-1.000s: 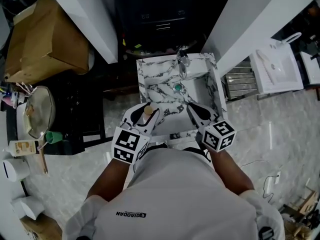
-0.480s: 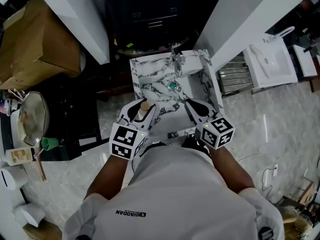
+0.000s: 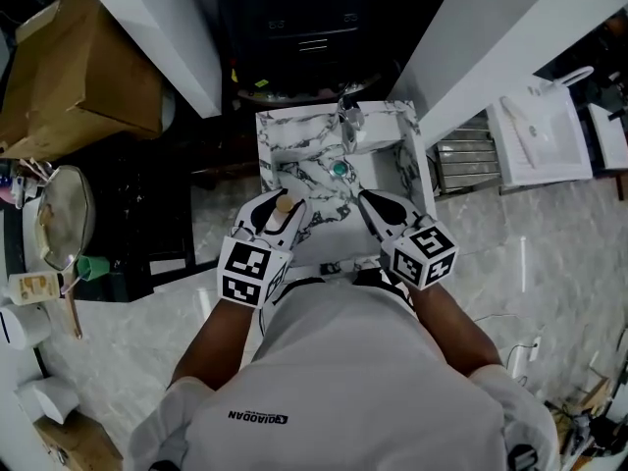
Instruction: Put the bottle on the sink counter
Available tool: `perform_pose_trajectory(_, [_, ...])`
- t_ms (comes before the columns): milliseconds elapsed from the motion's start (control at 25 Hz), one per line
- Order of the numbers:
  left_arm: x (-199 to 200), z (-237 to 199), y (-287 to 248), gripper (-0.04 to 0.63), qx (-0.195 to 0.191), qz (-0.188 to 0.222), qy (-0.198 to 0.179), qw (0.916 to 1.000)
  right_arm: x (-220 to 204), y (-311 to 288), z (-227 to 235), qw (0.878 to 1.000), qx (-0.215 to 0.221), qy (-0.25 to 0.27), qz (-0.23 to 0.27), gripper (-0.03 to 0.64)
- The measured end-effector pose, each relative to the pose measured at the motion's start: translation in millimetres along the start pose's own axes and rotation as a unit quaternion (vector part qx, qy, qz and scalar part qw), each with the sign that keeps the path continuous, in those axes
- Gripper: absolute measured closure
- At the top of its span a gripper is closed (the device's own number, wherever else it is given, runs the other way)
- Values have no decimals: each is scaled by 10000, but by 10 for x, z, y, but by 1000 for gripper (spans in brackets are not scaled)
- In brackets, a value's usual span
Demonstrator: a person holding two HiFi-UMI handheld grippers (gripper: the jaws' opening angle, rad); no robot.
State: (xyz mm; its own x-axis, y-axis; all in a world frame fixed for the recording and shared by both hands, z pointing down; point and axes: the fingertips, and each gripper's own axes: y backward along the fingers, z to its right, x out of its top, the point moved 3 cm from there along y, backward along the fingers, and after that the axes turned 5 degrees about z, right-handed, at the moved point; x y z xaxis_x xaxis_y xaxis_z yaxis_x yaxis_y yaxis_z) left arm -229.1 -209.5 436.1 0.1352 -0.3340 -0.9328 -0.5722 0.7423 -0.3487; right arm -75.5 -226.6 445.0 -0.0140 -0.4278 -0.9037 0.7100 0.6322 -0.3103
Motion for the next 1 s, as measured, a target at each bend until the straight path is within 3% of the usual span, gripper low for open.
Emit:
perform_pose_trajectory(360, [86,173,-289,453,118,-78,43,9999,13,34,295,9996,239,-37,-113,575])
perform_pose_trajectory(1000, [295,728,-1141,453,19,-134,-117,9998,30,488,1106,9996,129,-236,-34,575])
